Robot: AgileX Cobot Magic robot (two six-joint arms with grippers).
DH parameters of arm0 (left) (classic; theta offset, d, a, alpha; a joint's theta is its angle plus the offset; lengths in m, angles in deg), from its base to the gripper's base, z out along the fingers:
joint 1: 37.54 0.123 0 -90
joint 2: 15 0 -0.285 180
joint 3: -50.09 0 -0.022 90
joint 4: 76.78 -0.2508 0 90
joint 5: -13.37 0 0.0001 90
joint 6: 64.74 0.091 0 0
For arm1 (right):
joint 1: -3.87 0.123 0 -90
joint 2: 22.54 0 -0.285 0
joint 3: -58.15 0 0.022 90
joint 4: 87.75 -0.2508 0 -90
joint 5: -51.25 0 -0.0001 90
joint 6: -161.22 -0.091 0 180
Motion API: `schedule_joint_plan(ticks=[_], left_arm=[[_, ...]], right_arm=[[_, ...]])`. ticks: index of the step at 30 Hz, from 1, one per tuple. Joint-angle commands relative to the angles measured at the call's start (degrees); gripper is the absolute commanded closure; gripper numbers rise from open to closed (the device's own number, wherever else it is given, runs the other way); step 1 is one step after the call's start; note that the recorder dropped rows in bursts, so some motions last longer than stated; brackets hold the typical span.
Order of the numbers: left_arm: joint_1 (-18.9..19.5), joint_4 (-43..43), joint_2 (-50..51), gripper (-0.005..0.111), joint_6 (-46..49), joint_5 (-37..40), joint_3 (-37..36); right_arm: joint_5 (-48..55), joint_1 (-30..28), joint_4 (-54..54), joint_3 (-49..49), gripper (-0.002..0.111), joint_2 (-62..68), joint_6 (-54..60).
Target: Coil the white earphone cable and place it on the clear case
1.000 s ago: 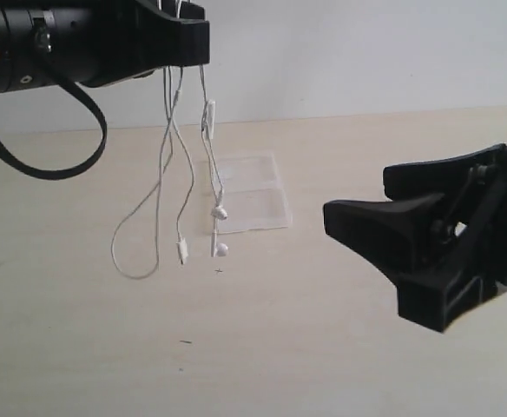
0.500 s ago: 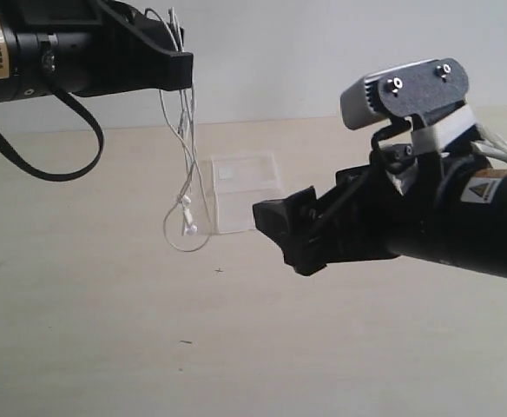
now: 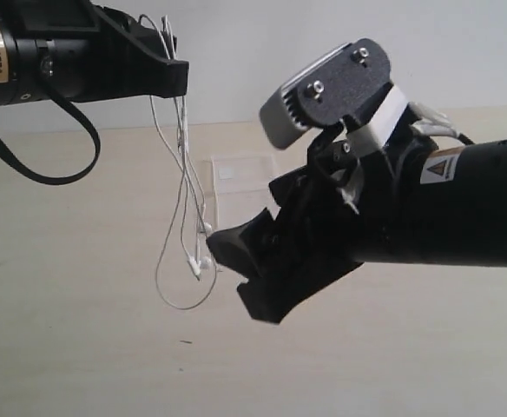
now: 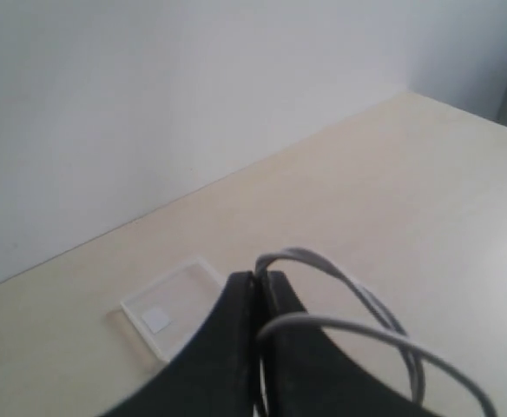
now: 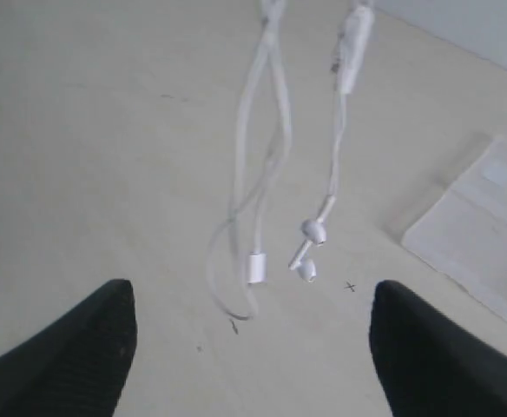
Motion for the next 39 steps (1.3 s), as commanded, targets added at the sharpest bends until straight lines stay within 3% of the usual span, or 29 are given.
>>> schedule_joint_plan(ticks=[1,12,31,39], left_arm=[[0.1,0.0,0.0,0.107,-0.4,2.1,-0.1],[0.1,0.1,0.0,0.107,-0.5,0.7,-0.1],[-0.7,-0.1,0.0,0.107,-0.5,-6.2,-0.1],[-1.2,-0.6,0.0,0.107,-0.5,-5.7,-0.1]], right_arm=[[0.1,1.6,-0.5,-0.6,0.038,0.3,4.0],[-5.0,1.6,-14.4,-0.6,0.038,1.2,2.1],[-14.2,1.7,-15.6,-1.6,0.038,7.0,10.9],[-11.7,1.7,-13.7,-6.1,0.038,10.8,11.8]])
